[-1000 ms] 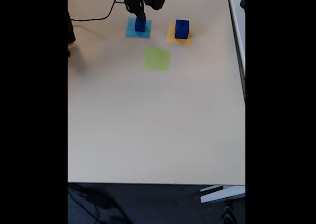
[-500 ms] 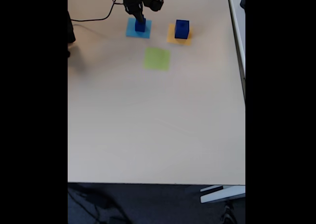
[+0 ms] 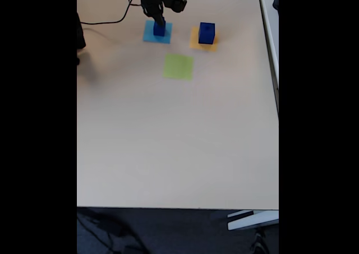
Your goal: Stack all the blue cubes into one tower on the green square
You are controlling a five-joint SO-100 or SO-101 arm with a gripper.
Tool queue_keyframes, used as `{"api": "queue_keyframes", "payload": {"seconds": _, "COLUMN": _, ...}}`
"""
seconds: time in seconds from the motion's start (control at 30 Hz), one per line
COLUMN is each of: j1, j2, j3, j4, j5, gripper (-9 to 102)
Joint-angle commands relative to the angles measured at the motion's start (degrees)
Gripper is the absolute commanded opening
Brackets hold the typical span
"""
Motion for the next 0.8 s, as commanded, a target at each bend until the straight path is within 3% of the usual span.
{"api": "queue_keyframes", "payload": {"seconds": 0.0, "j1": 0.1, "j2": 0.4, "j3": -4.5, "j4": -0.4, "j5": -0.3, "gripper": 6}}
{"api": "queue_keyframes", "payload": {"seconds": 0.77, "j1": -0.9, "j2": -0.6, "j3": -2.6, "j4": -0.3, "j5": 6.6, "gripper": 7}}
